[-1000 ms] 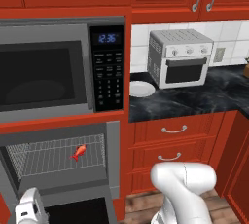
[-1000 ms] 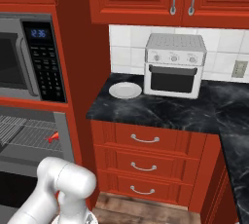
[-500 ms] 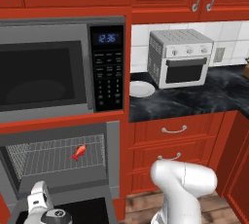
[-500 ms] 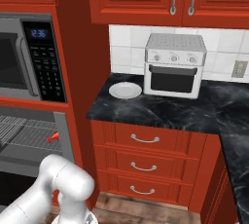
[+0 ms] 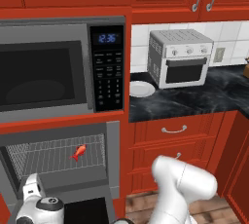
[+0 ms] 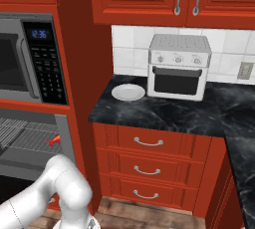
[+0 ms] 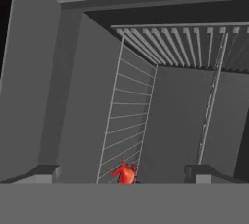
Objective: Take the fish from the oven and place it on the plate on the counter.
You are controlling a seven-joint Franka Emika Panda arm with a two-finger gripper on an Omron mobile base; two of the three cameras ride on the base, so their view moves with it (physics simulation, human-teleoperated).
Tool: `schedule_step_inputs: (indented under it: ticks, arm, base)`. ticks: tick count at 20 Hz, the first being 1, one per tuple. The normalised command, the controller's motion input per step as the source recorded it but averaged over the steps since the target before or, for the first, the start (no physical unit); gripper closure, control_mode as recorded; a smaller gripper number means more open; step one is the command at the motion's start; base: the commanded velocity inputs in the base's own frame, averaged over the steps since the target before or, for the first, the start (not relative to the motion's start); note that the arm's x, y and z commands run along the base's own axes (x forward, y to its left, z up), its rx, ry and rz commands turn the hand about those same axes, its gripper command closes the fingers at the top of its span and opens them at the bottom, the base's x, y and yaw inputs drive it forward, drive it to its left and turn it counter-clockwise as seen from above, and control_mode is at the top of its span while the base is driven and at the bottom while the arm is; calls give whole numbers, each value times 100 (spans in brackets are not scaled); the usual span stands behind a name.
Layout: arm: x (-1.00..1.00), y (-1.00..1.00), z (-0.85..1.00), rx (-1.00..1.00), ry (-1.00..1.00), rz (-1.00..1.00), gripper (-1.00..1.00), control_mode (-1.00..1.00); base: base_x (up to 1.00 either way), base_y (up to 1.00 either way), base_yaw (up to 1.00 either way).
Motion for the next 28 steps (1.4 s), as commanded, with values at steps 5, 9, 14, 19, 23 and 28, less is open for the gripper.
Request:
schedule_step_inputs:
  ticks: [5, 9, 14, 19, 23, 28]
  arm:
    - [49, 38, -19, 1, 0, -7, -100, -100]
    - [65, -1, -56, 0, 1, -15, -100, -100]
    - [63, -12, -49, 0, 5, -11, -100, -100]
    - [47, -1, -55, 3, 0, -3, -100, -100]
    - [22, 0, -51, 8, -8, 0, -100, -100]
    - [1, 0, -48, 5, -3, 0, -100, -100]
  base:
    - [0, 0, 0]
    - [0, 0, 0]
    - [0, 0, 0]
    - [0, 0, 0]
    - [0, 0, 0]
    - [0, 0, 0]
